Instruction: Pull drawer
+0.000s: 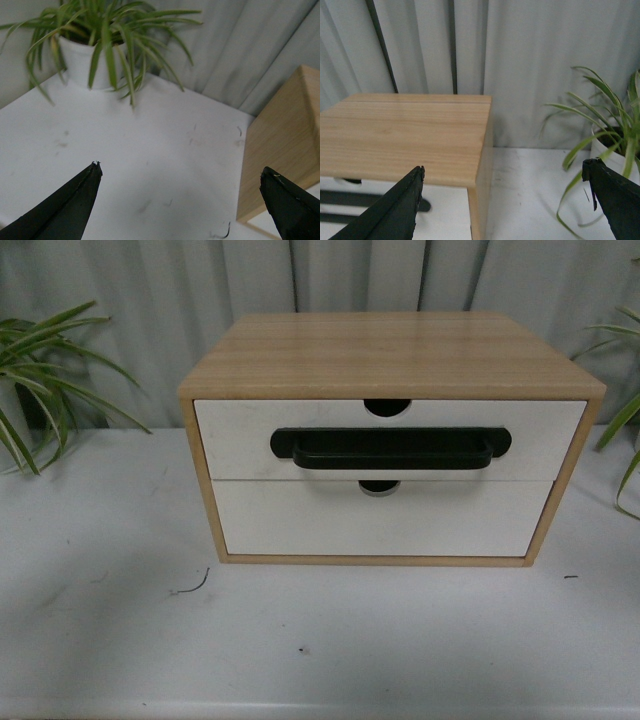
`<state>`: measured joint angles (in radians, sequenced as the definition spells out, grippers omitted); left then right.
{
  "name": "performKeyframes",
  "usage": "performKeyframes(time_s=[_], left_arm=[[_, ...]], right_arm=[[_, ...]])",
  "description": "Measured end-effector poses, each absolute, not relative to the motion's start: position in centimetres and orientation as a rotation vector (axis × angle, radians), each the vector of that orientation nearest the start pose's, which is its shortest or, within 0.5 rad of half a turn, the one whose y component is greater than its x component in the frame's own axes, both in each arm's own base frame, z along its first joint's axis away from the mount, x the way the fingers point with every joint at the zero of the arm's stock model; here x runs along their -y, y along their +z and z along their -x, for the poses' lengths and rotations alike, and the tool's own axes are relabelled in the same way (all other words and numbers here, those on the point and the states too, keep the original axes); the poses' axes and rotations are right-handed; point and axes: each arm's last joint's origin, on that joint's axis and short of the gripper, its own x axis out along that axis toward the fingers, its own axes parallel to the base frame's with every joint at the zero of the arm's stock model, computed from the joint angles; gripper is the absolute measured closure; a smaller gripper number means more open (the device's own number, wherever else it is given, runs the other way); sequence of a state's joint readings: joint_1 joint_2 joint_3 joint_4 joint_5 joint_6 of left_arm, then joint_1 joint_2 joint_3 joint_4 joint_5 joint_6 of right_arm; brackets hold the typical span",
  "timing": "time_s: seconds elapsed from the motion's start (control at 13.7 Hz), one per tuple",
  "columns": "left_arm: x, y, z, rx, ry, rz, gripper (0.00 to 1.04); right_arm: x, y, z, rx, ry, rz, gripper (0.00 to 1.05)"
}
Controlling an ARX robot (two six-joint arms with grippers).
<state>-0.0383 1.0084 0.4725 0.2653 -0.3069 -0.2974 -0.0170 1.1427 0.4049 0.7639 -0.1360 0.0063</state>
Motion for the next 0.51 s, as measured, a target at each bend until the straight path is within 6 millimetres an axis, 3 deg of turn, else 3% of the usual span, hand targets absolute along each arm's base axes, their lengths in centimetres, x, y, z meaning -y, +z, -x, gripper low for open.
performKeyframes(time_s=[0.15,0.22,0.37,0.51], left_arm=[[1.2,25.0,-25.8,-0.225,0.198,0.171,0.07],[2.8,25.8,-27.6,-0.258,0.081,0.103,0.07],[6.5,27.0,-29.5,-0.317,-0.208,-0.074,0.07],[9.5,27.7,-29.7,-0.402,-0.513,-0.287,0.07]], right_arm=[[-0.8,24.0,-26.9,0.027,0.162,0.055,0.06],[-1.3,24.7,-28.3,0.041,0.221,0.111,0.06],[-2.4,25.5,-29.9,0.04,0.397,0.261,0.06],[-2.8,25.8,-30.7,0.07,0.578,0.464,0.06]])
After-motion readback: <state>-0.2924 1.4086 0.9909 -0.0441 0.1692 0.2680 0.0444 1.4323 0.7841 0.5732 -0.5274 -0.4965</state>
